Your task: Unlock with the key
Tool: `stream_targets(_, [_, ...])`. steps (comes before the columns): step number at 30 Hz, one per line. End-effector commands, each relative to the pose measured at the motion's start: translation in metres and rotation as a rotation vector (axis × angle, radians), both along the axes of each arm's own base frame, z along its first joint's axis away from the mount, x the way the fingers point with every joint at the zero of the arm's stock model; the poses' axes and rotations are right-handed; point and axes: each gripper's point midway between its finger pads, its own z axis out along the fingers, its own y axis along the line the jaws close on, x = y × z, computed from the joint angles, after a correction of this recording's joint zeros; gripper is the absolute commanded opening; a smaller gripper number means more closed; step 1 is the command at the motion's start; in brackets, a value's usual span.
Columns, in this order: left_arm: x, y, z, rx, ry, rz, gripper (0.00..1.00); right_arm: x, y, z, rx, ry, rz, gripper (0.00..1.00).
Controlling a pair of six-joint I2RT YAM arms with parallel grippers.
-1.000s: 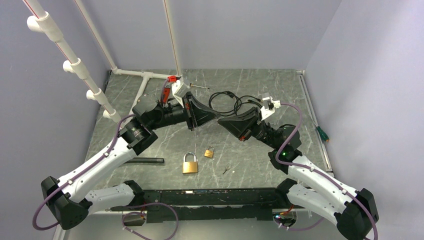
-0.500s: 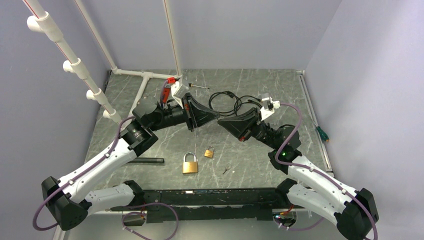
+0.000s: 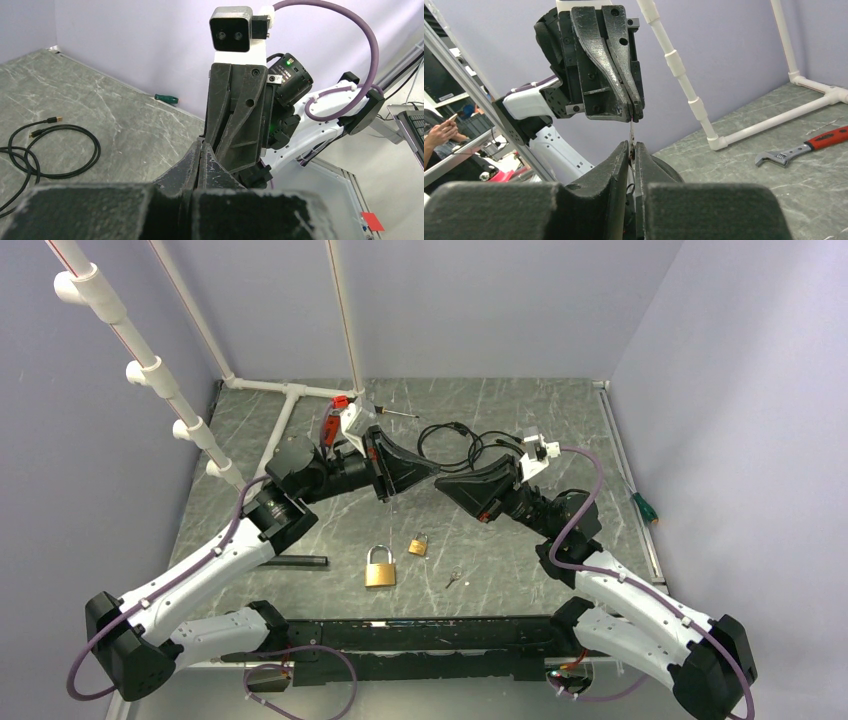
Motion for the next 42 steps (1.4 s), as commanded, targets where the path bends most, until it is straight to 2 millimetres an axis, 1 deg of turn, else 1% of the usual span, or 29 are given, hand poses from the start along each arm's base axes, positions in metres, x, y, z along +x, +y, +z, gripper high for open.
stream_targets(1, [0.004,0.003,0.014,-0.051,-0.023,0.031,0.0,-0.012,-0.004,0.015,0.038,-0.073,0.021,0.1])
stream_targets(5, [0.004,0.003,0.013,-0.051,-0.022,0.032,0.0,-0.012,-0.005,0.015,0.041,-0.071,0.016,0.0])
stream_targets(11, [0.01,0.007,0.003,-0.026,0.002,0.085,0.01,-0.008,-0.006,0.014,0.033,-0.049,-0.007,0.0])
stream_targets(12, [0.012,0.009,-0.001,-0.01,0.015,0.099,0.11,-0.006,-0.007,0.013,0.025,-0.041,-0.018,0.0])
stream_targets(14, [0.015,0.011,-0.009,0.024,0.038,0.12,0.35,0.0,-0.009,0.009,-0.005,-0.01,-0.06,0.0])
stream_targets(15, [0.017,0.013,-0.014,0.045,0.052,0.136,0.48,0.006,-0.01,0.004,-0.031,0.016,-0.092,0.0])
stream_targets(17, [0.019,0.018,-0.024,0.095,0.081,0.171,0.74,0.018,-0.015,-0.015,-0.108,0.096,-0.168,0.0])
stream_targets(18, [0.022,0.021,-0.031,0.128,0.1,0.195,0.83,0.024,-0.018,-0.025,-0.15,0.131,-0.206,0.0])
stream_targets(19, [0.025,0.025,-0.04,0.17,0.122,0.222,0.89,0.031,-0.022,-0.036,-0.192,0.167,-0.251,0.0])
stream_targets(20, [0.029,0.029,-0.05,0.215,0.142,0.254,0.91,0.037,-0.027,-0.047,-0.234,0.207,-0.295,0.0])
stream_targets(23, [0.04,0.036,-0.079,0.354,0.192,0.313,0.93,0.053,-0.042,-0.077,-0.323,0.324,-0.412,0.0])
stream_targets(26, [0.047,0.041,-0.112,0.493,0.246,0.34,0.89,0.063,-0.058,-0.1,-0.394,0.413,-0.511,0.0])
stream_targets(29, [0.053,0.042,-0.15,0.624,0.334,0.36,0.87,0.069,-0.077,-0.113,-0.437,0.475,-0.614,0.0])
stream_targets(30, [0.056,0.044,-0.166,0.676,0.378,0.374,0.85,0.07,-0.082,-0.117,-0.454,0.494,-0.644,0.0])
stream_targets(32, [0.06,0.039,-0.192,0.742,0.439,0.367,0.82,0.071,-0.092,-0.128,-0.485,0.533,-0.69,0.0])
stream_targets(36, [0.058,0.018,-0.236,0.826,0.478,0.283,0.82,0.07,-0.097,-0.142,-0.508,0.576,-0.707,0.0])
stream_targets(38, [0.057,0.015,-0.26,0.887,0.492,0.273,0.81,0.067,-0.099,-0.148,-0.519,0.589,-0.705,0.0])
stream_targets(39, [0.057,0.015,-0.267,0.908,0.494,0.27,0.81,0.066,-0.1,-0.152,-0.524,0.594,-0.706,0.0])
stream_targets(40, [0.057,0.014,-0.279,0.941,0.508,0.265,0.81,0.065,-0.101,-0.155,-0.531,0.599,-0.707,0.0])
stream_targets(42, [0.055,0.012,-0.296,0.996,0.525,0.258,0.81,0.063,-0.103,-0.161,-0.542,0.605,-0.707,0.0])
